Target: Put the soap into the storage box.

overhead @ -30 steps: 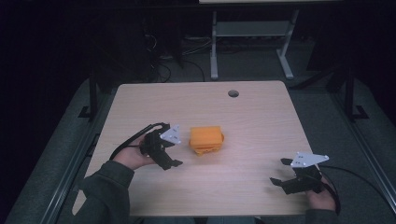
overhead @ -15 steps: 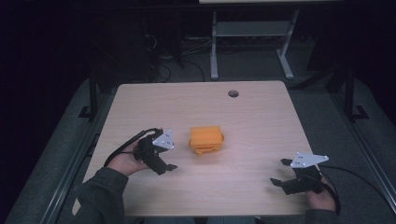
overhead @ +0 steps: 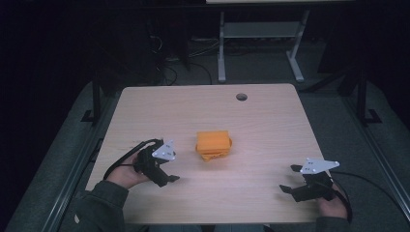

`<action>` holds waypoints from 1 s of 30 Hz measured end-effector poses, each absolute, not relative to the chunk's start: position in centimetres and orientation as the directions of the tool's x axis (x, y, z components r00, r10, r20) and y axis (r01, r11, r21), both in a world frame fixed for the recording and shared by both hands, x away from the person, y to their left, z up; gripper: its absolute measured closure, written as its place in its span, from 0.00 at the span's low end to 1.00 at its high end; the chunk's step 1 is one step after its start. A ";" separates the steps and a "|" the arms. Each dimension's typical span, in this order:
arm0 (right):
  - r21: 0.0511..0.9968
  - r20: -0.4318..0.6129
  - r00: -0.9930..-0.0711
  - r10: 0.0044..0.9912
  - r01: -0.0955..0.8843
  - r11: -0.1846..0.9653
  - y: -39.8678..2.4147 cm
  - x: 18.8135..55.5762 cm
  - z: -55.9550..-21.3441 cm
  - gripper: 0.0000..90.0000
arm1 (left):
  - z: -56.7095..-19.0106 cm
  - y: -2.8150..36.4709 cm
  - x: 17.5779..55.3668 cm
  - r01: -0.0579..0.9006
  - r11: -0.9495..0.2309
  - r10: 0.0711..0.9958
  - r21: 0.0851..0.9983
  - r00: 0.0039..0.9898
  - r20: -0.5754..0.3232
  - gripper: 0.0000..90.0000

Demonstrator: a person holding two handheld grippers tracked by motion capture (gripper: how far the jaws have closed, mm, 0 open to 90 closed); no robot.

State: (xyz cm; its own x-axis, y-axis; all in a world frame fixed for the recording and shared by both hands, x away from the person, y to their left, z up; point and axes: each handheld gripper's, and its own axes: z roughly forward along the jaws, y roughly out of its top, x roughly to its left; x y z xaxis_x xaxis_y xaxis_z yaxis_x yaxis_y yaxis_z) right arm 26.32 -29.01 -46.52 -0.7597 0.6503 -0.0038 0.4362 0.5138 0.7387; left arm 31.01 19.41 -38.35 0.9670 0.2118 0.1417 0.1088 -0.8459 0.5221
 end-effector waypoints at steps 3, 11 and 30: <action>0.741 -0.003 -0.758 0.652 0.436 0.511 -29.1 26.2 -46.5 0.15 | -38.7 19.8 30.7 0.115 -0.842 0.218 0.527 0.966 0.137 0.21; 0.737 -0.005 -0.753 0.658 0.442 0.512 -29.1 26.1 -46.6 0.15 | -39.5 20.8 30.0 0.130 -0.834 0.239 0.536 0.961 0.137 0.21; 0.739 -0.010 -0.756 0.655 0.436 0.514 -29.0 25.9 -46.5 0.15 | -41.6 22.8 28.2 0.180 -0.807 0.304 0.562 0.943 0.133 0.21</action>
State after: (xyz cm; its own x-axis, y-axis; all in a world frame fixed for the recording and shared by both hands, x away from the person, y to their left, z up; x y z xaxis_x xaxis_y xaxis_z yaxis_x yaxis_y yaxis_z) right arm 25.90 -28.97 -46.54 -0.7556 0.6550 -0.0096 0.4362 0.5141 0.7386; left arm 28.21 22.84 -41.57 0.9435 0.3036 0.1332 0.1802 -0.8069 0.5625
